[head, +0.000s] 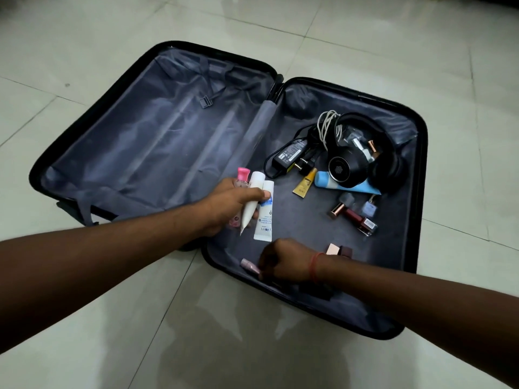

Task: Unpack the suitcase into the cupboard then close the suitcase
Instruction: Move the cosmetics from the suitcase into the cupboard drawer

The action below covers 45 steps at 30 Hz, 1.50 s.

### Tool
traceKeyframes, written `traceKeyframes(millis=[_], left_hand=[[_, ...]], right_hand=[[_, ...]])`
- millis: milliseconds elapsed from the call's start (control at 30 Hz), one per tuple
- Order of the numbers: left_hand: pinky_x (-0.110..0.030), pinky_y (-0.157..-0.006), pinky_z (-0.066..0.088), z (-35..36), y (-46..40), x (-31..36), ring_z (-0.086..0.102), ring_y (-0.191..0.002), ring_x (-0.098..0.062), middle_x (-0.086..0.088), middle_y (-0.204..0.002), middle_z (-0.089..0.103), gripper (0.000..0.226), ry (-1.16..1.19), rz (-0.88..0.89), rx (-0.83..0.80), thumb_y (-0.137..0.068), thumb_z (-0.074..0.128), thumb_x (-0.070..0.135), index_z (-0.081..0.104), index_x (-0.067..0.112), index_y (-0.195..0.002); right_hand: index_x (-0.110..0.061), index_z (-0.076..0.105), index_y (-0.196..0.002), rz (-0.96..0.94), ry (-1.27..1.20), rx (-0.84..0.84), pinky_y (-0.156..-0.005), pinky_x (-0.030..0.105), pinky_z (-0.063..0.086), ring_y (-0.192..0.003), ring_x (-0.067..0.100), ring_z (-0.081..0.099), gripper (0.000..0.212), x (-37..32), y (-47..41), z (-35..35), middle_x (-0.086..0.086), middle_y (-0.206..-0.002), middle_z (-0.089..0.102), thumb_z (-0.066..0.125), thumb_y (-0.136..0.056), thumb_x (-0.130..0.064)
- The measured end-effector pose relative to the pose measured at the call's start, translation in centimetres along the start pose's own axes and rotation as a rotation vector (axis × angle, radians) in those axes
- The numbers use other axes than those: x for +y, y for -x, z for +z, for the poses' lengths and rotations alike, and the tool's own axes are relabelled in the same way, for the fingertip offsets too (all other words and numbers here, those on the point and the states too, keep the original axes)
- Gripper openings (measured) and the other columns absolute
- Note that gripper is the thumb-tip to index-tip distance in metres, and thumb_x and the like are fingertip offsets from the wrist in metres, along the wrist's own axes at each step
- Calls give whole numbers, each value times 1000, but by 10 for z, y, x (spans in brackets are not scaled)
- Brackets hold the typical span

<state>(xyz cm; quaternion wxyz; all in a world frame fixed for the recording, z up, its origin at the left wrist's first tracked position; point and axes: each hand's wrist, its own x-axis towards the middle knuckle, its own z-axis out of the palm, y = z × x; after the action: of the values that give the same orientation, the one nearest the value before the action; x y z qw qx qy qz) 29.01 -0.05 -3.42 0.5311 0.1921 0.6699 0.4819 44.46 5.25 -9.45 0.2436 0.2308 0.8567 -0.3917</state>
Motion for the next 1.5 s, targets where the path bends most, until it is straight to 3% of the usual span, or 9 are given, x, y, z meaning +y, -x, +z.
traceKeyframes(millis=[233, 367, 500, 667, 833, 933, 1133, 1267, 1500], left_hand=[[-22, -41, 46, 4, -12, 13, 54, -42, -14, -6, -50, 58, 11, 43, 4, 34, -87, 64, 10, 62, 4, -78], [-22, -39, 45, 8, -21, 23, 52, -37, -13, -6, -47, 57, 14, 73, 3, 120, -87, 65, 10, 61, 1, -76], [-19, -39, 45, 31, -12, 50, 56, -38, -8, 1, -46, 60, 9, 106, -35, 180, -85, 67, 9, 61, 2, -82], [-18, -38, 44, 75, 42, 132, 57, -38, -10, -1, -49, 62, 12, 124, -62, 151, -85, 68, 1, 62, 5, -75], [-19, -39, 45, 113, 137, 249, 61, -43, -11, -4, -56, 66, 7, 103, -109, 52, -84, 67, -1, 66, 2, -78], [-17, -37, 42, 133, 202, 331, 59, -40, -8, -2, -53, 64, 9, 79, -154, -6, -84, 66, -3, 64, 2, -77], [-16, -39, 41, 176, 332, 489, 58, -41, -9, -6, -58, 65, 7, -108, -145, -194, -84, 70, 3, 66, -3, -87], [-26, -48, 50, 218, 419, 563, 60, -52, -21, -20, -75, 63, 17, -212, -117, -350, -82, 72, 4, 64, -7, -93], [-21, -43, 45, 324, 567, 612, 58, -49, -16, -10, -66, 61, 9, -357, -61, -646, -81, 73, 5, 65, 4, -79]], right_hand=[[-6, 74, -98, 174, -294, 38, -72, 23, 48, -78, 14, 59, 18, 13, 3, -17, 2, -87, 67, 62, -87, -12], [10, 61, -102, 331, -943, 158, -56, 33, 54, -69, 28, 65, 21, 34, 23, -49, 25, -91, 66, 50, -94, -6], [-9, 51, -100, 260, -1511, 243, -59, 33, 56, -76, 27, 71, 12, 37, 64, -90, 22, -96, 71, 39, -100, -9], [-8, 51, -98, 210, -1461, 530, -54, 30, 52, -60, 17, 60, 13, -3, 145, -155, 12, -82, 62, 57, -91, 1], [-12, 68, -99, 242, -1243, 853, -68, 36, 52, -63, 17, 58, 19, -84, 267, -230, 5, -75, 68, 62, -88, 3], [-10, 71, -93, 294, -1344, 990, -74, 32, 56, -70, 17, 64, 11, -143, 350, -270, 2, -74, 68, 60, -93, -8], [-13, 73, -102, 369, -1542, 1207, -72, 31, 54, -87, 16, 67, 28, -256, 542, -337, 8, -96, 74, 54, -90, 4], [-9, 70, -107, 381, -1642, 1376, -68, 30, 56, -81, 18, 66, 24, -316, 653, -352, 11, -95, 72, 57, -91, 1], [1, 67, -107, 384, -1749, 1690, -67, 33, 56, -76, 23, 63, 21, -371, 828, -310, 17, -88, 68, 60, -87, 4]])
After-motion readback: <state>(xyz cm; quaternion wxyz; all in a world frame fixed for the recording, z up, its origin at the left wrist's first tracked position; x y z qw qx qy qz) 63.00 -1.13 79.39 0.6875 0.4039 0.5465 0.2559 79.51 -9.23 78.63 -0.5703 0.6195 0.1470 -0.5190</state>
